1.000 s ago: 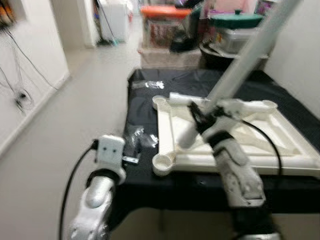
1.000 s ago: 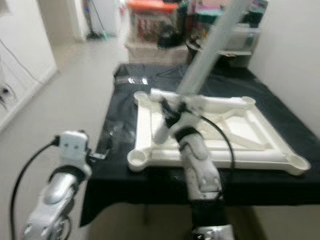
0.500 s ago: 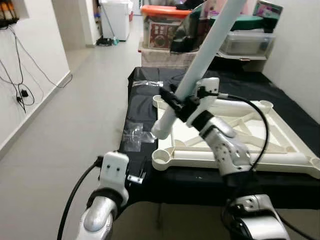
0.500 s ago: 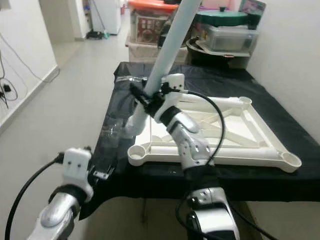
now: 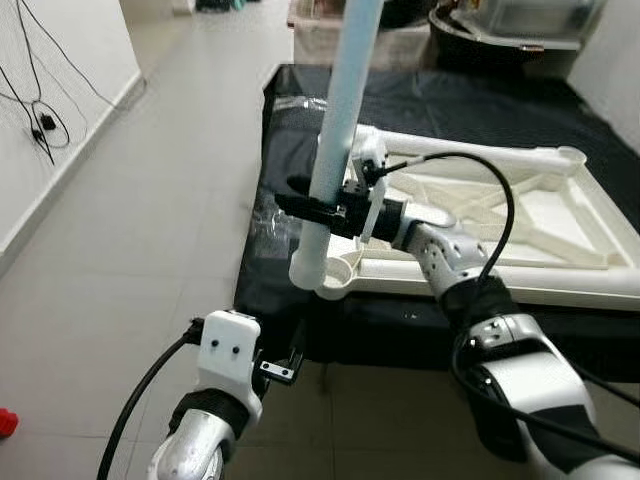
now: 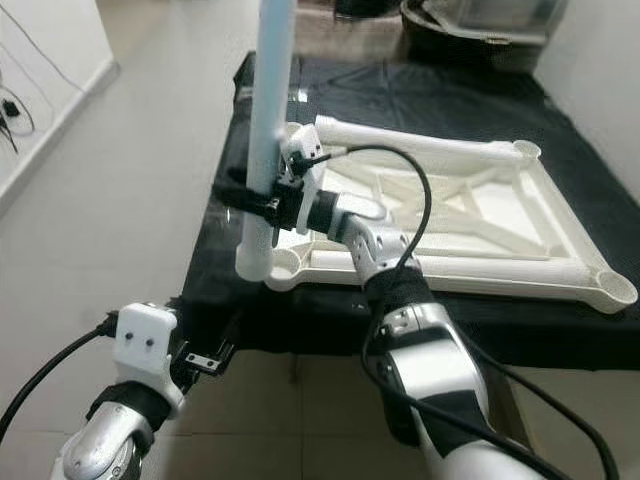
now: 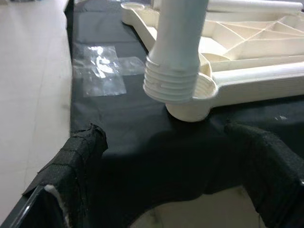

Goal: Building children table

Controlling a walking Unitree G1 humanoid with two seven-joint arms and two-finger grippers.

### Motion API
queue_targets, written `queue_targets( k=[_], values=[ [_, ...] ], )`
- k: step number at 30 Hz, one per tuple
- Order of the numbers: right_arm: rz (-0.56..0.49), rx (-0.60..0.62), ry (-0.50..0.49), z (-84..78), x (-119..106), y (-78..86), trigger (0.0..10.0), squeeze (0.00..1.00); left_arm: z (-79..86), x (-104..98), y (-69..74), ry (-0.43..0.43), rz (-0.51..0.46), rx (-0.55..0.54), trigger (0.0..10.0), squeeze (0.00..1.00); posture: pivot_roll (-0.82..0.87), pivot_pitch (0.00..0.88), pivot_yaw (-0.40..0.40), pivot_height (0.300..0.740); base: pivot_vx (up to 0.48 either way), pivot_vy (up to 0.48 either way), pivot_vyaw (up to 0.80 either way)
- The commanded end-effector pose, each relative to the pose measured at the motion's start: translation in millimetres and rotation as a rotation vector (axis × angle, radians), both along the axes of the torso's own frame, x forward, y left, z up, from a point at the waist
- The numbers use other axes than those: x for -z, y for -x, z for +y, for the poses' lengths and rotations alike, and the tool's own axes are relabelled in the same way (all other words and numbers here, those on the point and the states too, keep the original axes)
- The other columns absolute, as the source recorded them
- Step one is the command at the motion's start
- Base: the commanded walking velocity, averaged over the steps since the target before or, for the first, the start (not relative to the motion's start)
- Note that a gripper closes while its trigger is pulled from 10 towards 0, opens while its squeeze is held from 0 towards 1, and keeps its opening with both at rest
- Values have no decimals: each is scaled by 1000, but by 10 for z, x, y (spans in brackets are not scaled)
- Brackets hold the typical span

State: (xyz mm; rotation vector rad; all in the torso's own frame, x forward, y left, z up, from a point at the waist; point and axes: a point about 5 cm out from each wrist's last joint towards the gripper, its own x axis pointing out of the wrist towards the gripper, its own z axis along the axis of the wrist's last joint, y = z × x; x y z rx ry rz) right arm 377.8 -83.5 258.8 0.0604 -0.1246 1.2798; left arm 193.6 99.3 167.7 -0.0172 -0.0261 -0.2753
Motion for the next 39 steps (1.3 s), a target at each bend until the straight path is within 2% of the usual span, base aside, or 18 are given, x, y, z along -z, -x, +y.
queue_targets(
  k=[1,7,11,18,21,28,36,39],
  values=[
    [17,-76,-21,-56,-8,8,10000,0,-26,20,78,-9,37,25,10000,0,103,263,-73,740,0,0,0],
    [3,-199,-20,-130,-98,42,10000,0,-50,24,113,-6,52,34,10000,0,105,267,-69,740,0,0,0],
    [-17,-231,9,-135,-105,47,10000,0,-42,28,123,-8,60,36,10000,0,105,266,-65,740,0,0,0],
    [-50,-204,48,-152,-135,14,10000,0,-35,21,122,-11,63,39,10000,0,111,265,-62,740,0,0,0],
    [-78,-211,37,-177,-233,5,10000,0,-36,22,127,-15,69,39,10000,0,109,262,-59,740,0,0,0],
    [-116,-278,18,-200,-391,27,10000,0,-45,33,127,-20,78,43,10000,0,102,259,-58,740,0,0,0],
    [-131,-297,41,-185,-358,32,10000,0,-50,37,130,-18,81,41,10000,0,103,261,-60,740,0,0,0],
    [-165,-256,48,-137,-398,6,10000,0,-57,38,135,-17,83,42,10000,0,102,261,-63,740,0,0,0]
  ],
)
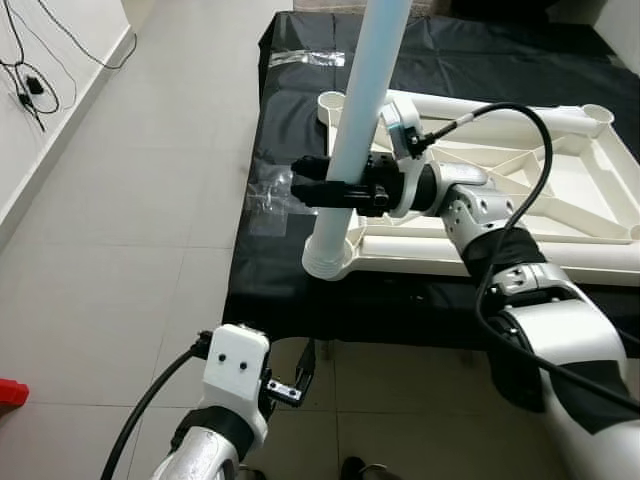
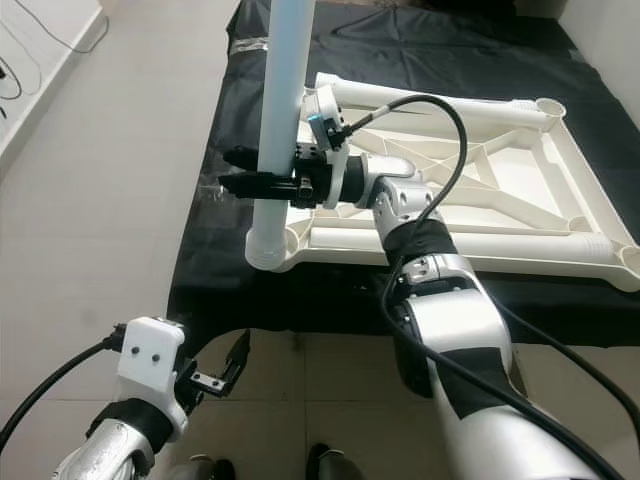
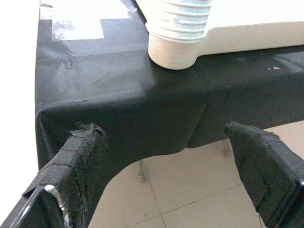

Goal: Building children table

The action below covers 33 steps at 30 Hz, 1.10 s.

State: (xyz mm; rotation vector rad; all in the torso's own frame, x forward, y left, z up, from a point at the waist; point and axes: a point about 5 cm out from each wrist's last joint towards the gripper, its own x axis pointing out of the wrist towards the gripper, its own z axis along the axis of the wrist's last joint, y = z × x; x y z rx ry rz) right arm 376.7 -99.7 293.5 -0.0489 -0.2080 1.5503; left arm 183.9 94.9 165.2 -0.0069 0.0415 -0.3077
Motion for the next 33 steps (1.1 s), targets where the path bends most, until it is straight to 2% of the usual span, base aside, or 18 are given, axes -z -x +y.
queue_targets(
  k=[1,9,26,30,33],
  values=[
    [-32,8,-2,25,-51,-5,10000,0,-13,13,37,2,18,9,10000,0,102,261,-63,740,0,0,0],
    [-93,29,41,27,-34,-8,10000,0,-20,8,38,1,14,11,10000,0,97,259,-64,740,0,0,0],
    [-147,69,126,-72,34,-19,10000,0,-17,35,47,-2,16,13,10000,0,98,234,-63,740,0,0,0],
    [-143,46,143,-100,62,-5,10000,0,-17,46,57,-3,18,13,10000,0,98,225,-59,740,0,0,0],
    [-115,-24,145,-85,105,31,10000,0,-19,51,61,-6,18,17,10000,0,97,216,-56,740,0,0,0]
  ],
)
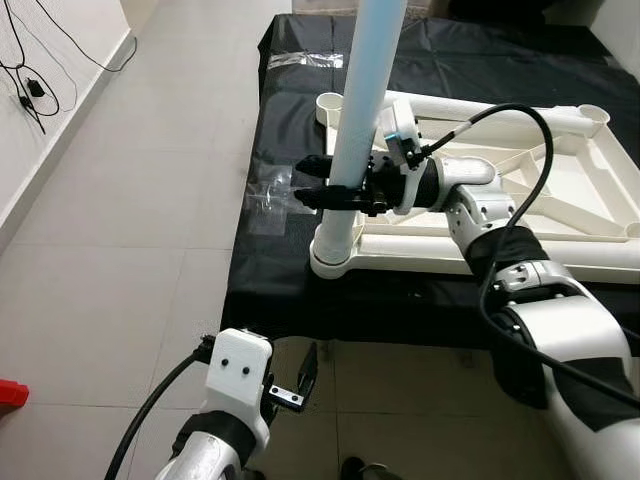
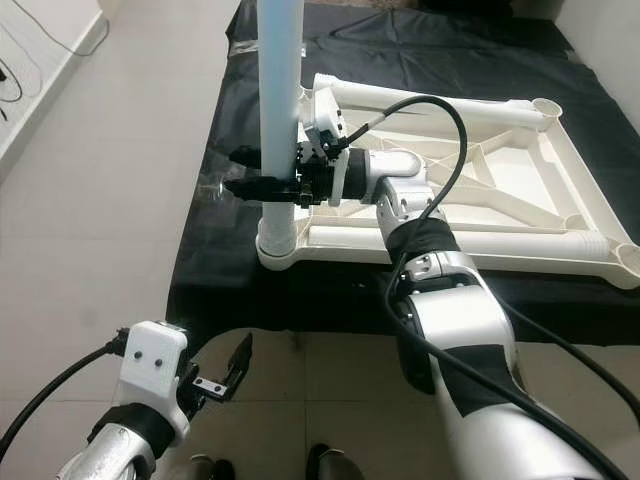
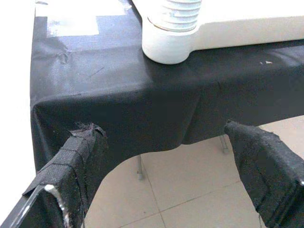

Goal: Building children table

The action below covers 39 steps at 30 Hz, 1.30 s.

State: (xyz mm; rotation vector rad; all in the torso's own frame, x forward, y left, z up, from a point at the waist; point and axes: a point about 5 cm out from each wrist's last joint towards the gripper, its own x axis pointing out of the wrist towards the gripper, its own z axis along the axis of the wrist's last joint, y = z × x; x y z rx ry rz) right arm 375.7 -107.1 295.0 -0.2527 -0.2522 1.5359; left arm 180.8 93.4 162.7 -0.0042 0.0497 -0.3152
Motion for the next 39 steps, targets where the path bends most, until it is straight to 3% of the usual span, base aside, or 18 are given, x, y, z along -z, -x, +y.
queue_targets(
  k=[1,8,14,19,21,29,32,33,36,37,39],
  values=[
    [57,-58,55,4,147,31,10000,0,-4,25,29,-3,11,11,10000,0,97,214,-54,740,0,0,0],
    [80,-78,68,69,233,40,10000,0,-6,16,25,-3,7,12,10000,0,100,209,-56,740,0,0,0],
    [126,-86,63,242,341,38,10000,0,-14,2,36,-1,2,11,10000,0,101,223,-61,740,0,0,0],
    [166,-45,51,379,425,24,10000,0,-22,-9,37,0,0,7,10000,0,101,228,-66,740,0,0,0],
    [150,32,45,438,457,-6,10000,0,-29,-11,38,1,-1,5,10000,0,99,231,-69,740,0,0,0],
    [143,156,23,428,523,-52,10000,0,-36,-24,20,5,-8,1,10000,0,98,232,-75,740,0,0,0],
    [113,345,9,330,531,-137,10000,0,-34,-25,0,5,-12,-2,10000,0,92,231,-78,740,0,0,0],
    [113,345,9,330,531,-137,10000,0,-34,-25,0,5,-12,-2,10000,0,92,231,-78,740,0,0,0],
    [130,562,7,251,581,-218,10000,0,-24,-21,-28,5,-17,-7,10000,0,82,226,-71,740,0,0,0],
    [130,562,7,251,581,-218,10000,0,-24,-21,-28,5,-17,-7,10000,0,82,226,-71,740,0,0,0],
    [144,716,6,204,618,-264,10000,0,-25,-16,-44,4,-19,-7,10000,0,80,225,-70,740,0,0,0]
  ],
)
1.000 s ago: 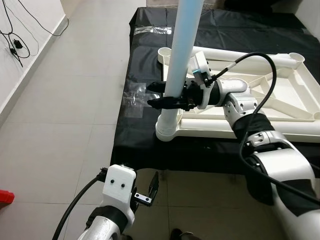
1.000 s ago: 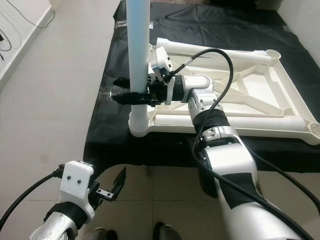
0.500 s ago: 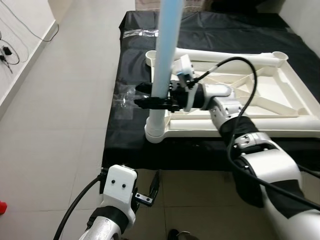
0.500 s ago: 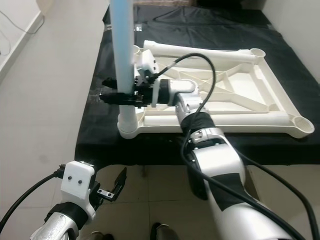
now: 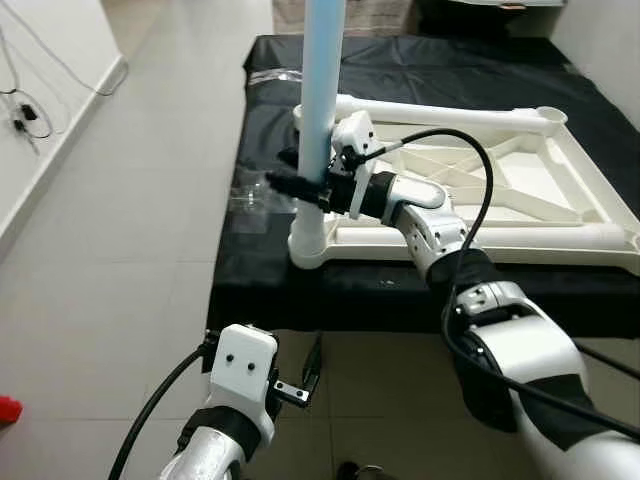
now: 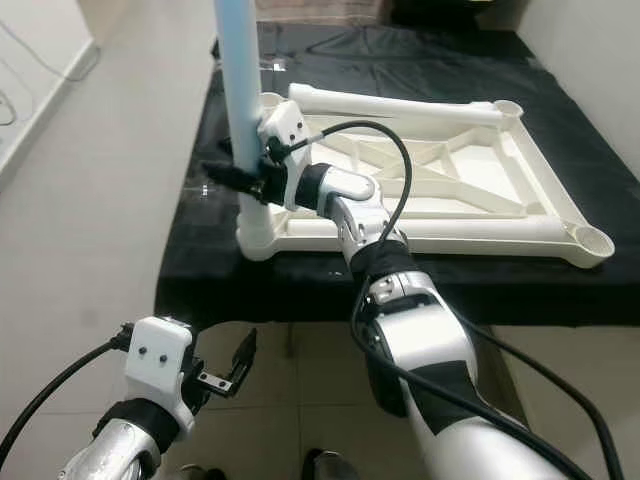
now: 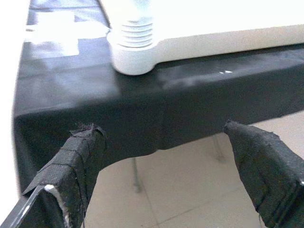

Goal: Building children table

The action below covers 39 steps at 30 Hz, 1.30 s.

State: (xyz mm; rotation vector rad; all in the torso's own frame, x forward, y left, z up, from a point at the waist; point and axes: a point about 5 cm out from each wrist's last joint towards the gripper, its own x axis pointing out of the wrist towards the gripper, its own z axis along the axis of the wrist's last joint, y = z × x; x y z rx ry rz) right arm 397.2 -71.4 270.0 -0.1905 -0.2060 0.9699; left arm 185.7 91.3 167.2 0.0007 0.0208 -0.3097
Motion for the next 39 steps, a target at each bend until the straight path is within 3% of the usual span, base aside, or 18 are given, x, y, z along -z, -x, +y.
queue_targets(
  k=[1,5,8,12,14,18,21,25,28,30,34,36,39],
  values=[
    [137,222,58,-175,371,-66,10000,0,-2,34,0,4,10,-1,10000,0,79,220,-69,740,0,0,0],
    [197,351,-8,-200,399,-83,10000,0,7,49,-24,2,9,-2,10000,0,78,217,-66,740,0,0,0],
    [206,372,-9,-204,409,-85,10000,0,8,50,-30,1,9,-2,10000,0,77,217,-66,740,0,0,0],
    [274,539,-108,-257,490,-82,10000,0,7,48,-37,-1,4,-4,10000,0,78,212,-68,740,0,0,0],
    [274,539,-108,-257,490,-82,10000,0,7,48,-37,-1,4,-4,10000,0,78,212,-68,740,0,0,0],
    [285,664,-193,-279,519,-34,10000,0,7,48,-44,0,2,-6,10000,0,76,212,-68,740,0,0,0],
    [246,874,-297,-337,542,39,10000,0,9,56,-52,0,2,-5,10000,0,75,212,-67,740,0,0,0],
    [228,914,-319,-342,543,62,10000,0,11,57,-56,0,1,-5,10000,0,78,214,-66,740,0,0,0],
    [128,1026,-331,-311,506,190,10000,0,25,60,-76,-4,1,-6,10000,0,81,220,-62,740,0,0,0],
    [128,1026,-331,-311,506,190,10000,0,25,60,-76,-4,1,-6,10000,0,81,220,-62,740,0,0,0],
    [77,1062,-329,-245,463,285,10000,0,31,61,-87,-6,0,-6,10000,0,82,221,-61,740,0,0,0],
    [43,1097,-312,-105,376,364,10000,0,29,68,-87,-6,1,-5,10000,0,80,222,-62,740,0,0,0],
    [35,1121,-312,-50,335,393,10000,0,27,71,-84,-6,1,-6,10000,0,80,222,-62,740,0,0,0]
  ],
)
